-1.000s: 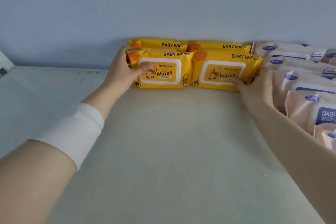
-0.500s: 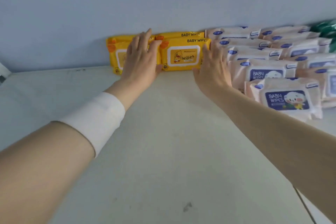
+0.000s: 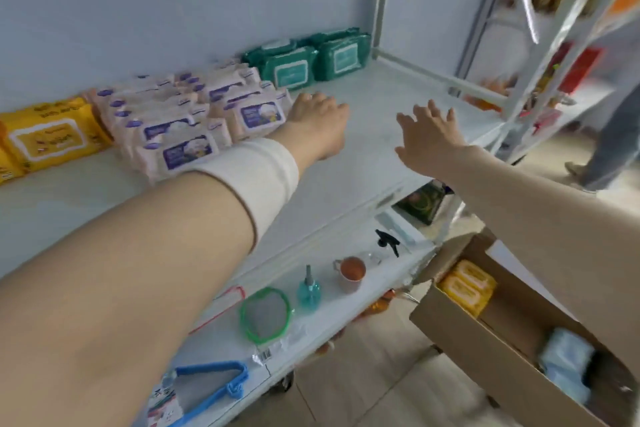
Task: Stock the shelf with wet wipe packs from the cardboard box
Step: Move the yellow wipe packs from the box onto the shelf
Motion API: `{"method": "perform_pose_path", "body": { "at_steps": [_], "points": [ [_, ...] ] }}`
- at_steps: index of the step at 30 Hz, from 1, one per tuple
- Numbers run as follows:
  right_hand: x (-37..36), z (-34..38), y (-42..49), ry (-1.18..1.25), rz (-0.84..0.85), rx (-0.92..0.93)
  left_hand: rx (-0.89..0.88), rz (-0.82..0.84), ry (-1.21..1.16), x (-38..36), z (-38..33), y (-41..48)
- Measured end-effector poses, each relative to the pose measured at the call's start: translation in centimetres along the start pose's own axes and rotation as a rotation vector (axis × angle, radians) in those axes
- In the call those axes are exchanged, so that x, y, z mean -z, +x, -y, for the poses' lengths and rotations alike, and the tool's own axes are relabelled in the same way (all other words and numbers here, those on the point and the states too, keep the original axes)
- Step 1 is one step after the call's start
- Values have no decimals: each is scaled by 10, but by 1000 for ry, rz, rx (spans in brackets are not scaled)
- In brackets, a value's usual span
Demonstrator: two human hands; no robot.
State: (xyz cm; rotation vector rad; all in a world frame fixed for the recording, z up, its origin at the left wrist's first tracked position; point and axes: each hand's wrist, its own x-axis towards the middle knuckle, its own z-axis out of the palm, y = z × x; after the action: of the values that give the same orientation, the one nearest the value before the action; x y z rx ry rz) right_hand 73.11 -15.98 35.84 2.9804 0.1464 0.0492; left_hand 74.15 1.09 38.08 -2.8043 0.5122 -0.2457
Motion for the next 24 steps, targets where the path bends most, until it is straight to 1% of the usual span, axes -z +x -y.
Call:
{"method": "perform_pose_path", "body": {
  "at_steps": [3,7,11,13,16,19,24],
  "points": [
    [-32,-92,-23,-20,66,-144,-171,49,-56,-2,-100,41],
    [-91,-188,-53,-16,192,-316,-382,68,-116,-21,-217,81],
    [-162,-268,-65,-42,314,-419,-517,139,-93,-62,-310,125],
    [-200,-299,-64,-68,381,-435,-566,177,-84,-91,-349,149],
    [-260,-338,-59,-35,483,-445,-599,283,-114,-138,-403,186],
    [-316,-359,-62,58,580,-432,-636,436,-113,-182,-445,207],
    [-399,-358,-91,232,761,-427,-613,701,-142,-249,-491,218]
  ]
}}
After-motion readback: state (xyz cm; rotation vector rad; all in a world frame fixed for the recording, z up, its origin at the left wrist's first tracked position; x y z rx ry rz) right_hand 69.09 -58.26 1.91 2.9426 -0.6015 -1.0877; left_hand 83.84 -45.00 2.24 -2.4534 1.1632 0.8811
